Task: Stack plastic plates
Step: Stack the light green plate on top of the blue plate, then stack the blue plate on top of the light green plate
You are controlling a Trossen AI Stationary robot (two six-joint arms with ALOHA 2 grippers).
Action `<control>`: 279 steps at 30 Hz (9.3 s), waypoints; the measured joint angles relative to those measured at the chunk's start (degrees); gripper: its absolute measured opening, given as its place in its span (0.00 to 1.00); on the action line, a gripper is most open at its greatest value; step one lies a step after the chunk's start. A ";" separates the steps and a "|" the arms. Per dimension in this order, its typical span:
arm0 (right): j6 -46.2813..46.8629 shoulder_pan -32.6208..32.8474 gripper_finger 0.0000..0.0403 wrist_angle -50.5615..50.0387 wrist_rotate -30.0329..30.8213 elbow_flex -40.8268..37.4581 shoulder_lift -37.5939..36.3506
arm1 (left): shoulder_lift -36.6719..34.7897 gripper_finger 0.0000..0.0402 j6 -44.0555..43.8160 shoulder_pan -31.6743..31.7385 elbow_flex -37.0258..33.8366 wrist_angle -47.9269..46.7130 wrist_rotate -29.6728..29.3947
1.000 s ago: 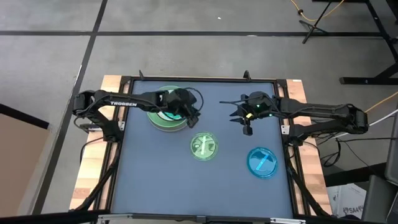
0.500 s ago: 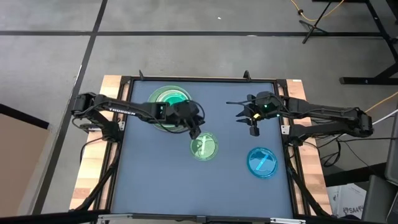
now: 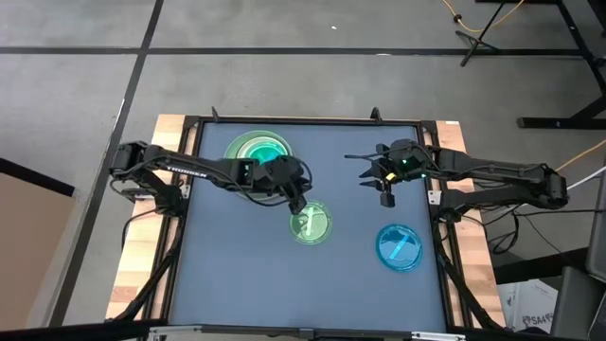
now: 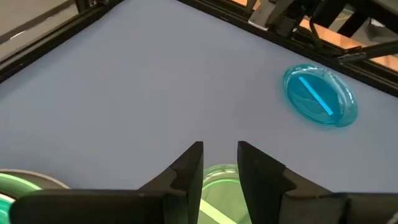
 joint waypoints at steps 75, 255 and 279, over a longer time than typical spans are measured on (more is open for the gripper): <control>0.00 0.00 0.23 0.08 -0.03 0.00 1.18 | 22.31 0.23 -0.01 4.92 -0.03 -1.70 12.29; 0.42 0.00 0.23 3.41 -0.22 0.00 1.16 | 1.11 0.22 11.87 38.75 -0.07 -33.24 12.13; 0.42 0.00 0.23 -1.76 -0.22 0.00 1.18 | 1.11 0.22 6.00 38.25 -0.07 -33.27 3.84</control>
